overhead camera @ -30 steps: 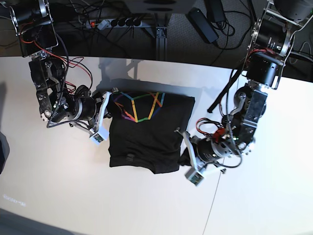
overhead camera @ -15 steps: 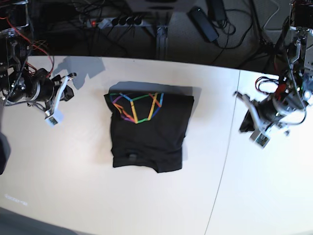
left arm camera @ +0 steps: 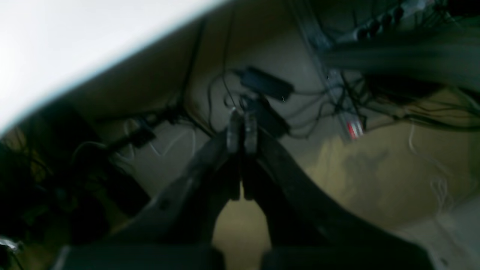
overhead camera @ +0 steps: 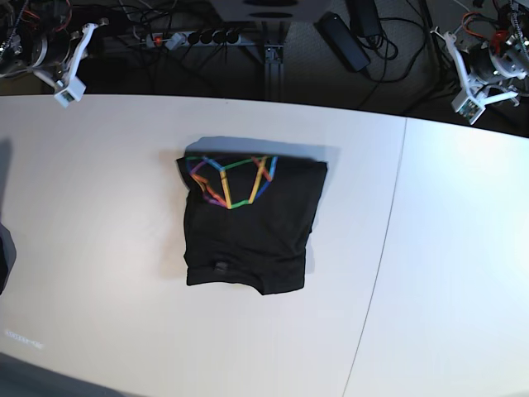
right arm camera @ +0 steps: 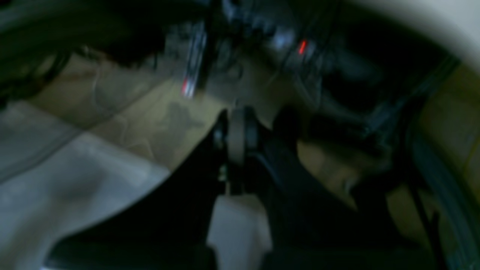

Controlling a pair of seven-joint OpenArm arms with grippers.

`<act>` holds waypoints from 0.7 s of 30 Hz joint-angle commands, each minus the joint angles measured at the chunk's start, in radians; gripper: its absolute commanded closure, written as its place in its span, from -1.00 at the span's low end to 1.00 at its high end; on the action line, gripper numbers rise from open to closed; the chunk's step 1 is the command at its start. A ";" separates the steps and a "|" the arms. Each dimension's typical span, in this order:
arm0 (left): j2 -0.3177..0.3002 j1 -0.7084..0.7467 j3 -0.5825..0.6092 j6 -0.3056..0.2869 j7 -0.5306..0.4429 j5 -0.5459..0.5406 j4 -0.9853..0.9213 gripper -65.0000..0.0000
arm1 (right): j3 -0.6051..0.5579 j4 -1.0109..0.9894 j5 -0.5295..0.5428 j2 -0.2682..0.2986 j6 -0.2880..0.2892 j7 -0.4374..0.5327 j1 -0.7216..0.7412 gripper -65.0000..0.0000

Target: Fold the T-shirt properly

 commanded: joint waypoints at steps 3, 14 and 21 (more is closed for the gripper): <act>-0.010 0.103 -0.006 -0.010 0.004 -0.001 -0.056 1.00 | 0.008 -0.031 0.010 0.010 0.034 -0.002 -0.124 1.00; -0.010 -0.101 0.165 -0.009 0.017 0.160 -0.745 1.00 | 0.003 -0.618 -0.026 -0.065 0.023 0.020 -0.070 1.00; 0.041 -0.435 0.584 -0.010 -0.095 0.221 -1.176 1.00 | 0.003 -1.030 -0.162 -0.136 0.018 0.020 0.177 1.00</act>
